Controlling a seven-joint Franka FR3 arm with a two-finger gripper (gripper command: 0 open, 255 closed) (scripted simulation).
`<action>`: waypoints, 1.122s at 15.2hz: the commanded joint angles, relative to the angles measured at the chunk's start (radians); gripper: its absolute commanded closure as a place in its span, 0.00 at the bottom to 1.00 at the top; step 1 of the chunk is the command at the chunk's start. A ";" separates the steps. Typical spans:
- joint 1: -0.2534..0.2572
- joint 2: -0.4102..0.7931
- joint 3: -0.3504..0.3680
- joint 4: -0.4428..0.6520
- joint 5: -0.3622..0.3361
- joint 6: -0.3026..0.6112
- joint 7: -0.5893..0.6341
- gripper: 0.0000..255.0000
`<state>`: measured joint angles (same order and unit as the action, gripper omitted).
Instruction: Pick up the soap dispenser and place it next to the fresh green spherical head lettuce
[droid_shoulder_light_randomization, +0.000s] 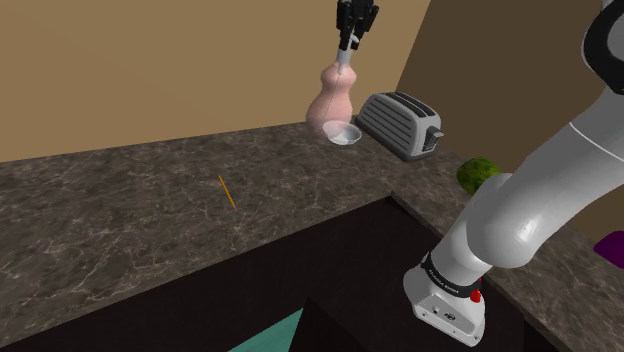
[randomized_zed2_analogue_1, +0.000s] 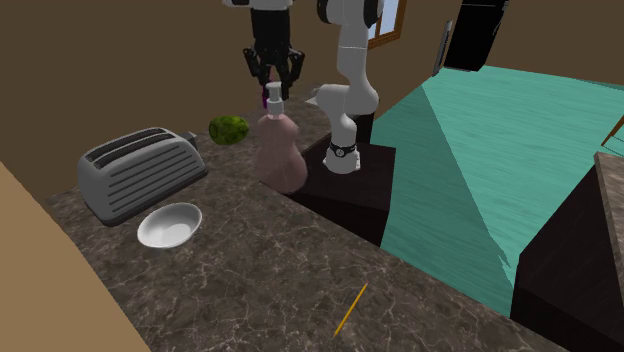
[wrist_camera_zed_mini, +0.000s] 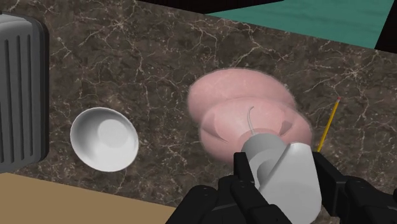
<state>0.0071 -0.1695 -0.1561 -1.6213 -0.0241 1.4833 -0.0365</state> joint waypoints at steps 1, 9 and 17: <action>0.000 0.010 0.000 0.043 0.002 -0.032 -0.001 1.00; -0.001 0.074 -0.005 0.231 0.011 -0.157 -0.009 1.00; -0.008 0.170 -0.015 0.473 0.028 -0.303 -0.021 1.00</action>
<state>-0.0005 -0.0113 -0.1701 -1.1847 0.0013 1.2029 -0.0569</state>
